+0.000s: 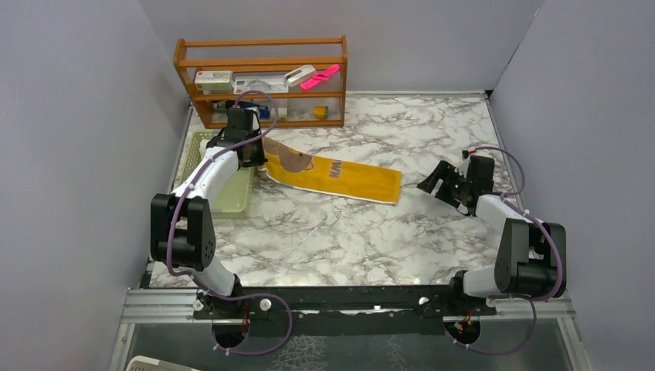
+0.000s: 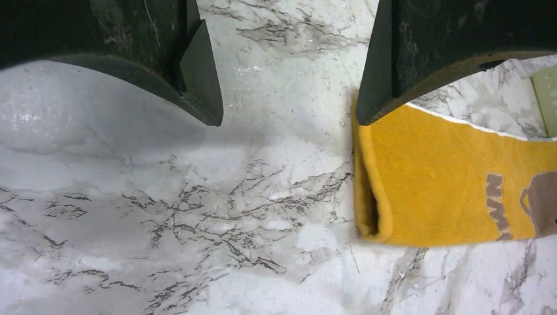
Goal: Roll the towels
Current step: Fold the towel at the center of the board.
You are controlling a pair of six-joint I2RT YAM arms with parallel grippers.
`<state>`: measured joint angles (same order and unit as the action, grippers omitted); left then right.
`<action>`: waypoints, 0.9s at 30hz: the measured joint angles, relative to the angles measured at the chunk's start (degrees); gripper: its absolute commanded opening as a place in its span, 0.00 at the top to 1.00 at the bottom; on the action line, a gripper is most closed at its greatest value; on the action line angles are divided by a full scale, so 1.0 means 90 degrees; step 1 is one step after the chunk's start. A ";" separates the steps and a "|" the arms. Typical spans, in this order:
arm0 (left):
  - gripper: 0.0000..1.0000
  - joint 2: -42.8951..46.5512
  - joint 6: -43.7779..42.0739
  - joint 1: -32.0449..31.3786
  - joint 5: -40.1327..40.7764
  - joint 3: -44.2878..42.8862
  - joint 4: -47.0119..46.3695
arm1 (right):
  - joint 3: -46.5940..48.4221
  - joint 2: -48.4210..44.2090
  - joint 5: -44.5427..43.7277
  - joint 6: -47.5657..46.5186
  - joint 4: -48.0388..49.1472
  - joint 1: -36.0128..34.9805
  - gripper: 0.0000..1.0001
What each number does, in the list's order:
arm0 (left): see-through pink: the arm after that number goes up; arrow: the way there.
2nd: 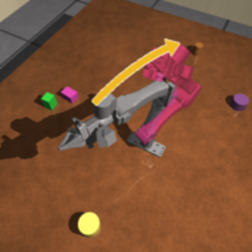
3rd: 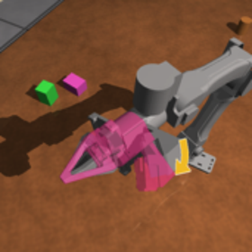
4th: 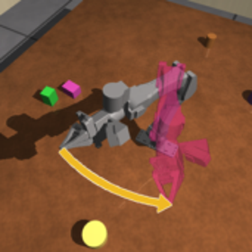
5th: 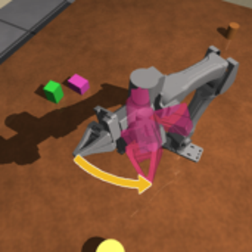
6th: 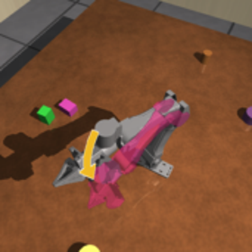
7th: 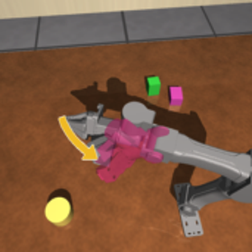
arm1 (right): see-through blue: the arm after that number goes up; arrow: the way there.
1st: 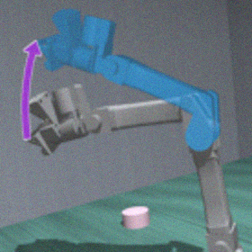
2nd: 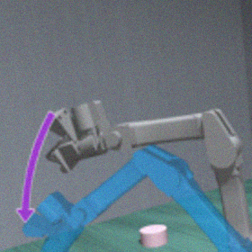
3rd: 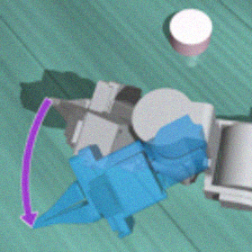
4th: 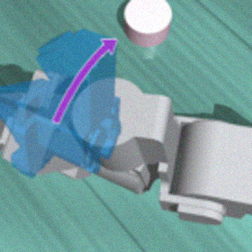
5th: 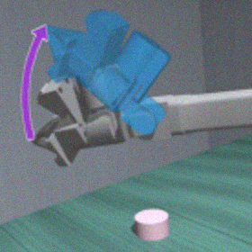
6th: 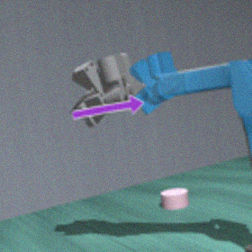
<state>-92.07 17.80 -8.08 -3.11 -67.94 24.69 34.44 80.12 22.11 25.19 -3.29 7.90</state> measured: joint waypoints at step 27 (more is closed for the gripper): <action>1.00 -0.2322 -0.0952 -0.3058 0.1557 -0.4097 0.2135 | -0.0012 -0.0277 -0.0019 -0.0119 -0.0124 -0.0007 0.25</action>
<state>-112.97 9.23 -35.59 10.90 -104.81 43.90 34.33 77.62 21.93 24.12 -4.40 7.84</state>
